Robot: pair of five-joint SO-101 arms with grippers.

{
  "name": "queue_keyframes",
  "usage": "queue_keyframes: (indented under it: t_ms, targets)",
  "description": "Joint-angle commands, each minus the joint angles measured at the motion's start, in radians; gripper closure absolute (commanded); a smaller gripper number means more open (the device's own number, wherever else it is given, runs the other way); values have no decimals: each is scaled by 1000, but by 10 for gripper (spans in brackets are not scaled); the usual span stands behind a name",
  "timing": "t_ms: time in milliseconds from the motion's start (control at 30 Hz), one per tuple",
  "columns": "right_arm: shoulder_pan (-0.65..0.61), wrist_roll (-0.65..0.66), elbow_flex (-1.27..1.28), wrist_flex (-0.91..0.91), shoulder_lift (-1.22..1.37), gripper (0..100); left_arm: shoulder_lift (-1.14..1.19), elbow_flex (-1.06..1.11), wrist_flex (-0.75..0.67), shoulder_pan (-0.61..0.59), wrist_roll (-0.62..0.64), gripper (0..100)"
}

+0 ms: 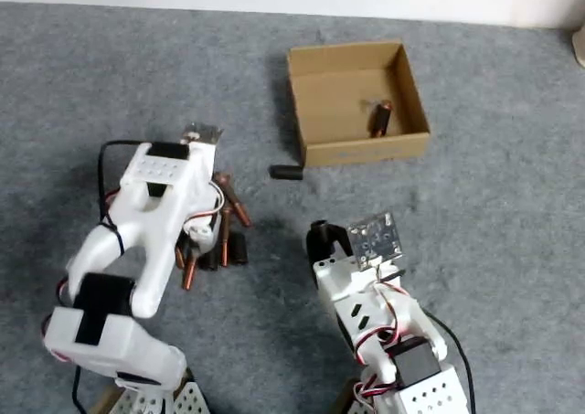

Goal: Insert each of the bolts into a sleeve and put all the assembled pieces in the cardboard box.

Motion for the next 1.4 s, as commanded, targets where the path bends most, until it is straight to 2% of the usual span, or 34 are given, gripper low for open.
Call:
queue_keyframes:
  t_ms: [0,433,567,667,800,967,1100,1233,1367]
  targets:
    - [12,14,-7,-33,1,995,61,4,-35,7,9,880]
    - [12,14,-7,-33,-1,995,180,-1,-100,10,9,884]
    - [12,14,-7,-33,-1,995,174,-1,-91,74,11,902]
    - [12,14,-5,-33,-1,995,168,-18,-21,139,12,1000]
    - [12,12,-5,-33,-1,995,154,-107,68,180,14,995]
    - [12,12,-7,-33,-2,995,-65,-242,172,188,104,996]
    - [12,12,-10,-28,-2,995,-323,-357,219,188,114,996]
    - [12,12,-10,-27,-2,995,-532,-348,207,188,112,996]
    - [10,9,-13,1,-2,995,-674,-196,52,182,117,996]
